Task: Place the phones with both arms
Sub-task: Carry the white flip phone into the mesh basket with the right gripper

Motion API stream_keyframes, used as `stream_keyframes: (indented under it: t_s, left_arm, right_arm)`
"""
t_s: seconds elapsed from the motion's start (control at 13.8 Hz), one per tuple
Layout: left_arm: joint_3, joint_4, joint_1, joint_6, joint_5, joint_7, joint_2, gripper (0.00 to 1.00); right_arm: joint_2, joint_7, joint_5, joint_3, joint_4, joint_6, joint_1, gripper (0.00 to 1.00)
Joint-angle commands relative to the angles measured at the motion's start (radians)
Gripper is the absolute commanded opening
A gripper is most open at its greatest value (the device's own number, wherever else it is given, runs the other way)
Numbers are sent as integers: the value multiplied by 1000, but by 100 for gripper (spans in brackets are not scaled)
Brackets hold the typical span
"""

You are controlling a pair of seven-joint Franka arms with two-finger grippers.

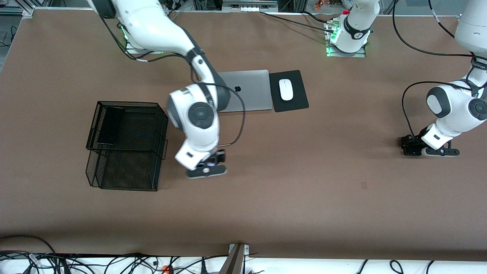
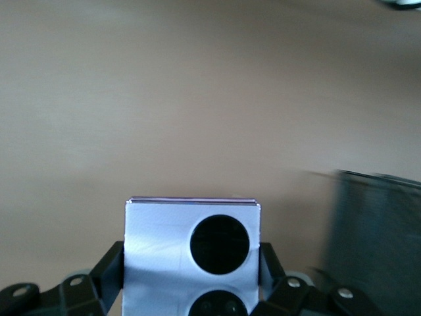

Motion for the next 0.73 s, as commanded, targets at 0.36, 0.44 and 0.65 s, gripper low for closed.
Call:
stream_keyframes:
  t_s: [0.36, 0.44, 0.65]
  left_arm:
    - [-52, 58, -5, -53, -29, -111, 25, 1]
    - [-68, 77, -5, -101, -29, -158, 22, 1]
    - [-112, 113, -5, -187, -27, -224, 10, 1]
  right_arm:
    - [-482, -137, 28, -23, -580, -49, -149, 30]
    - [-537, -134, 28, -32, -677, -8, -149, 30]
    - [-643, -126, 30, -58, -903, 124, -149, 30]
